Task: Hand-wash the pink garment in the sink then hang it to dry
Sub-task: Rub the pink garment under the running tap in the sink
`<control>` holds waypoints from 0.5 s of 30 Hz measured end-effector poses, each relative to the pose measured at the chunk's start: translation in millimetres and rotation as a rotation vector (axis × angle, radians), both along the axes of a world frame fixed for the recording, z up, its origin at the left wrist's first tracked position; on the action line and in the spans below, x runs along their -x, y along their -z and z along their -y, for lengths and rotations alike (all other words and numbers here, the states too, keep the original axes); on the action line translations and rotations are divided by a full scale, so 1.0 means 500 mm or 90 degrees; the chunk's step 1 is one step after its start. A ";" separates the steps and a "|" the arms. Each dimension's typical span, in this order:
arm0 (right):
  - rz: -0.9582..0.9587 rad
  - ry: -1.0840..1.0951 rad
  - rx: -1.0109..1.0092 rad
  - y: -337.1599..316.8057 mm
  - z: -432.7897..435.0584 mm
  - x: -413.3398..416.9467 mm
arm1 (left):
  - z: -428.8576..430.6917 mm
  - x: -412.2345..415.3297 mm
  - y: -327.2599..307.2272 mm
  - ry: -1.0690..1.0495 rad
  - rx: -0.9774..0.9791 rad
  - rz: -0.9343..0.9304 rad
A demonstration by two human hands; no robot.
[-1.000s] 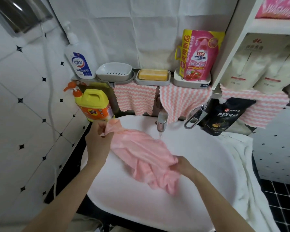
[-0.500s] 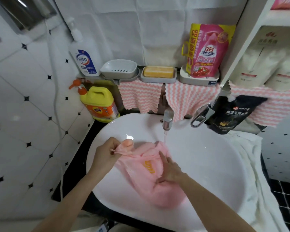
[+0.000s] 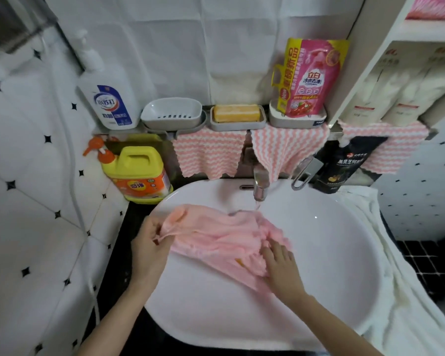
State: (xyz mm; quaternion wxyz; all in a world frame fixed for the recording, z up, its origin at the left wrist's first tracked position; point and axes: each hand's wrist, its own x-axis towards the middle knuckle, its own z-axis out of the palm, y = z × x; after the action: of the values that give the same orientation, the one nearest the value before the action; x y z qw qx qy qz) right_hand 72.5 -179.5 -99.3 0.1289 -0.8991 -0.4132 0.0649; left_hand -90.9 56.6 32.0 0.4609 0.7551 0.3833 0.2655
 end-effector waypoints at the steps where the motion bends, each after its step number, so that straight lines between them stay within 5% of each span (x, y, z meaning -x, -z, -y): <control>1: -0.052 -0.051 0.107 0.010 0.017 0.009 | 0.007 0.011 0.017 0.050 0.026 -0.042; 4: -0.323 0.033 0.228 -0.026 0.024 -0.007 | 0.031 0.042 0.060 0.136 0.056 -0.139; 7: -0.195 0.172 0.018 -0.066 -0.037 -0.063 | 0.046 0.055 0.057 0.120 0.072 -0.151; 15: -0.326 -0.001 0.203 0.038 -0.188 -0.090 | 0.053 0.053 0.048 0.096 0.013 -0.185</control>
State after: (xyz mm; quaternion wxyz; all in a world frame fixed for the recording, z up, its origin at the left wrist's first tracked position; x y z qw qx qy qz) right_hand 117.7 -85.5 -118.1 0.0863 -0.8621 -0.3524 0.3537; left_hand -117.5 30.0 8.0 0.4268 0.8074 0.3910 0.1147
